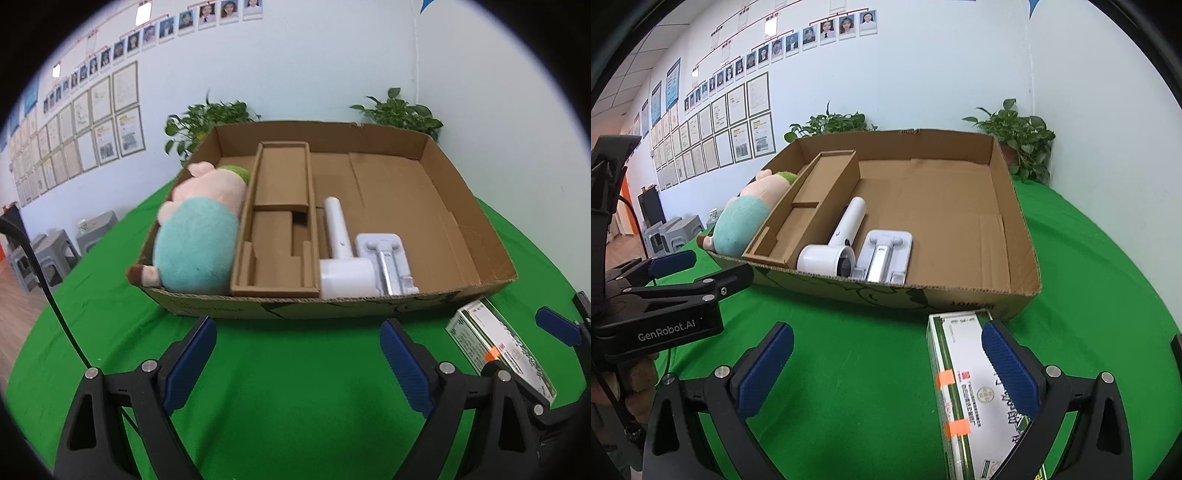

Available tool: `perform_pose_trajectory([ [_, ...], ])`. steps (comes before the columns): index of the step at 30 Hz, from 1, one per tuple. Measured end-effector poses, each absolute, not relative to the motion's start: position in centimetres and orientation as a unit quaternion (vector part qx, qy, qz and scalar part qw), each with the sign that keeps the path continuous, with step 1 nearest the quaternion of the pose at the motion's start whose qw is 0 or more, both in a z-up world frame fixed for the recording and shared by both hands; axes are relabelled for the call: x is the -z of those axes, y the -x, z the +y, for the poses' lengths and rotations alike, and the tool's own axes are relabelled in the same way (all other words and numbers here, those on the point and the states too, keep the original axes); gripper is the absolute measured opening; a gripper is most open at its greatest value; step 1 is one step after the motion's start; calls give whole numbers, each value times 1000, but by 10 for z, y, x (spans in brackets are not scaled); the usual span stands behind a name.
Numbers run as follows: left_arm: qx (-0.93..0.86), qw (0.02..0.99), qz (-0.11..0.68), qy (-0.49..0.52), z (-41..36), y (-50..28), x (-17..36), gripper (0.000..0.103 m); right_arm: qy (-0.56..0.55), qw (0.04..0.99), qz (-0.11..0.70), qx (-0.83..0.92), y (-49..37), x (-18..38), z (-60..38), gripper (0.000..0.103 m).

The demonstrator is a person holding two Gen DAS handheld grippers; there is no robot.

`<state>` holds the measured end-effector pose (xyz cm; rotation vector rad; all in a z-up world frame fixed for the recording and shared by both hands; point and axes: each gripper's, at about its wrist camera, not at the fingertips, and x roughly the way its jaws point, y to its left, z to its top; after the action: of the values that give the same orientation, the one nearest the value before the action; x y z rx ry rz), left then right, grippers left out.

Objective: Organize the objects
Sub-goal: 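Withdraw the right gripper and move it toward the long medicine box, then grasp the long white-green medicine box with the right gripper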

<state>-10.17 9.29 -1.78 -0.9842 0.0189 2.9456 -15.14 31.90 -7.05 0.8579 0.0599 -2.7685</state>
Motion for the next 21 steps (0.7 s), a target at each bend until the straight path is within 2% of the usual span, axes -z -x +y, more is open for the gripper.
perform_pose_trajectory([
  [5, -938, 60, -5, 342, 100, 102, 28, 90, -327, 60, 21, 943, 138, 88, 356, 102],
  [10, -933, 81, 4, 349, 114, 100, 38, 90, -386, 44, 14, 921, 131, 113, 383, 102],
  [12, -931, 88, 3, 353, 117, 100, 40, 90, -397, 48, 8, 917, 130, 119, 386, 94],
  [13, -930, 92, 3, 356, 118, 100, 41, 90, -402, 50, 12, 914, 130, 122, 384, 83],
  [14, -929, 94, 2, 357, 118, 100, 41, 90, -406, 49, 23, 912, 130, 124, 379, 67],
  [15, -928, 95, -1, 359, 118, 100, 41, 90, -405, 49, 34, 913, 128, 125, 373, 63],
  [21, -907, 131, -42, 397, 107, 103, 46, 90, -402, 105, 31, 909, 121, 113, 337, 62],
])
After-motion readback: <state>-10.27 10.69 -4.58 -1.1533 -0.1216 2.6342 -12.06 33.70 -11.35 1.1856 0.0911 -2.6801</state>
